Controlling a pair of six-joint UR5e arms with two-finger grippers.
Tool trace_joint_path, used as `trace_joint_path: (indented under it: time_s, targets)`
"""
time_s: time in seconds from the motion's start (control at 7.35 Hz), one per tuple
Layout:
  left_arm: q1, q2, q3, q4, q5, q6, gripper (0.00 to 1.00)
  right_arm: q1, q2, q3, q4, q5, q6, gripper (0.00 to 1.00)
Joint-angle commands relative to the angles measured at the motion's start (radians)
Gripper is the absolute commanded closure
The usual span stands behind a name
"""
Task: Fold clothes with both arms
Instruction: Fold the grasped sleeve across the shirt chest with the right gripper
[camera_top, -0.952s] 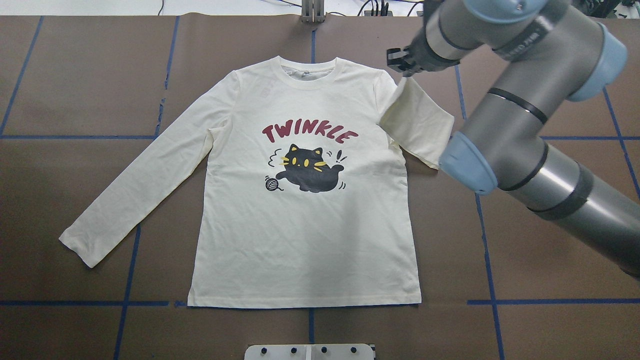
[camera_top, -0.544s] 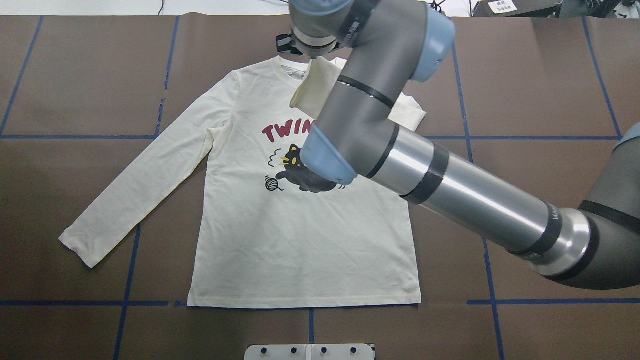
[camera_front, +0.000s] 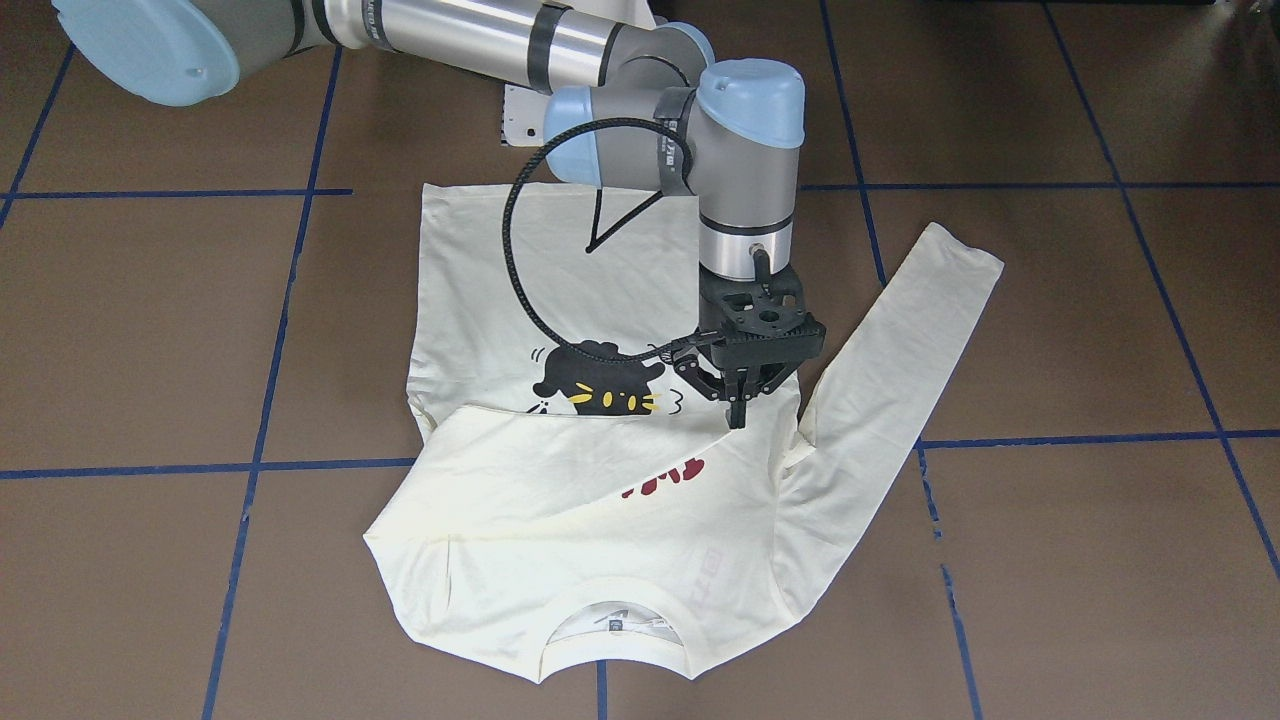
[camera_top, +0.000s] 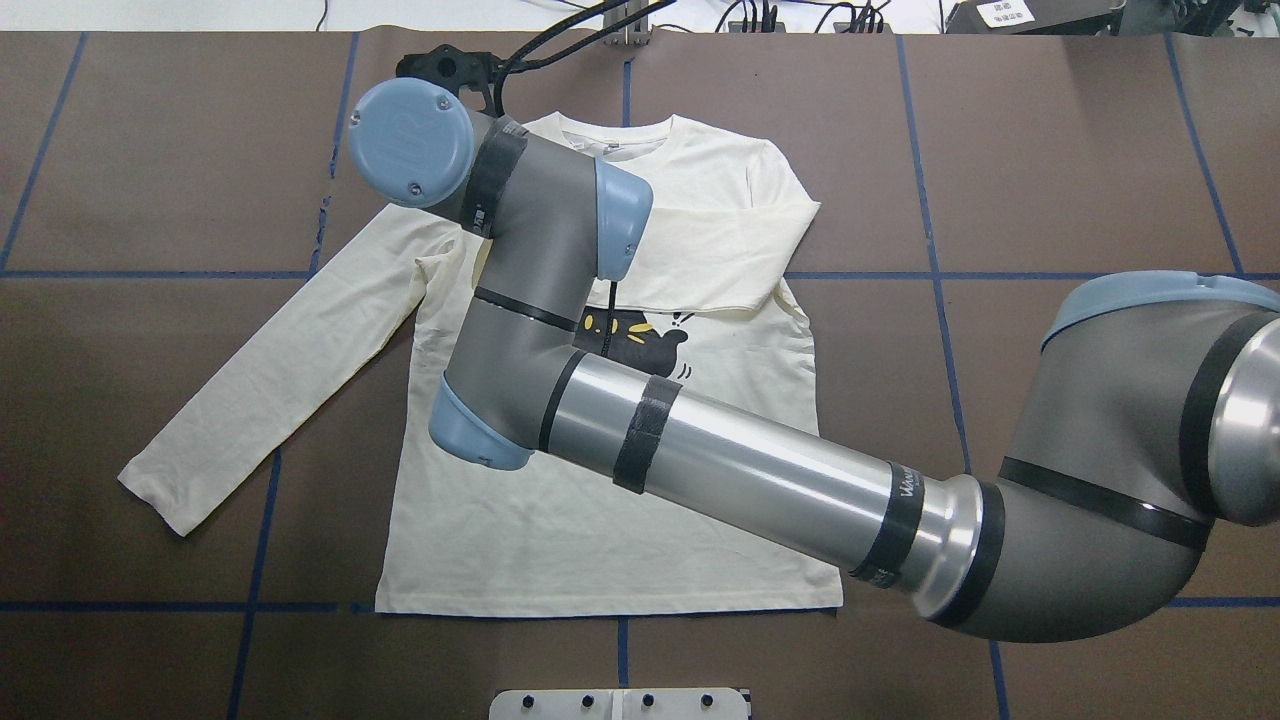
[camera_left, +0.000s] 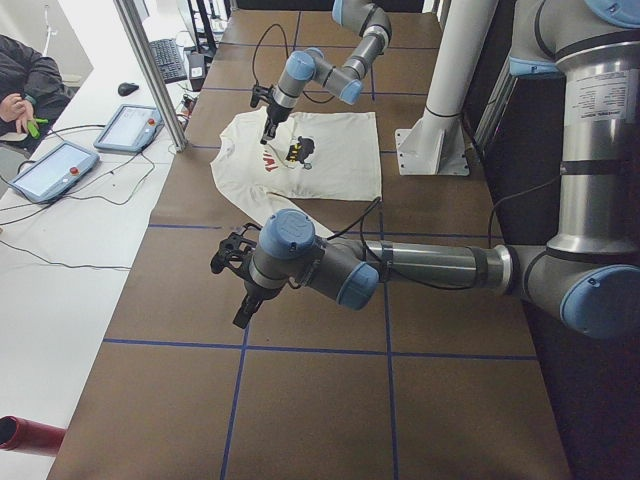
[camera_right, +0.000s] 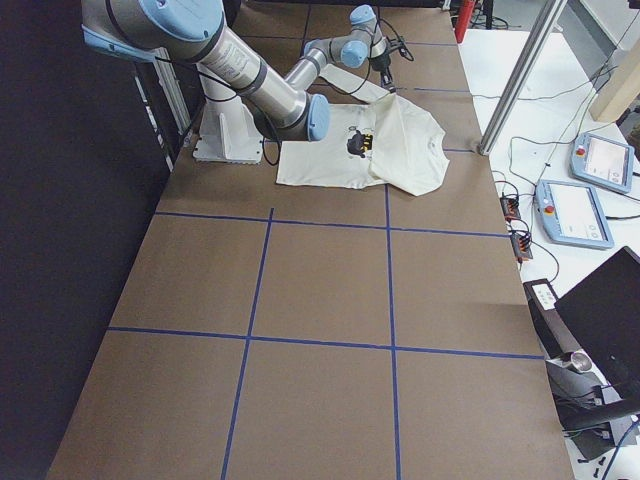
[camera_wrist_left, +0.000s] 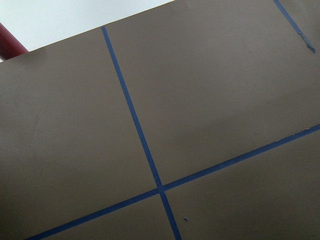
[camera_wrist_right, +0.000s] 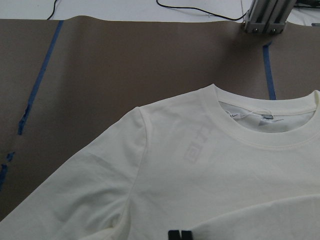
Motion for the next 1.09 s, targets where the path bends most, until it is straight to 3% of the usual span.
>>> trace_joint_path:
  time_s: [0.0, 0.27, 0.68, 0.95]
  targets:
    - [0.001, 0.003, -0.001, 0.0, 0.0, 0.0, 0.0, -0.009, 0.095, -0.122, 0.011, -0.011, 0.069, 0.02]
    - [0.001, -0.014, -0.011, -0.002, 0.003, 0.0, 0.0, 0.003, 0.107, -0.124, 0.011, 0.003, 0.105, 0.0]
    - [0.012, -0.089, -0.012, -0.172, 0.0, -0.09, 0.0, 0.128, 0.088, -0.101, -0.06, 0.252, 0.085, 0.0]
    - [0.146, -0.059, -0.021, -0.404, -0.028, -0.155, 0.0, 0.23, -0.076, 0.146, -0.246, 0.39, -0.071, 0.0]
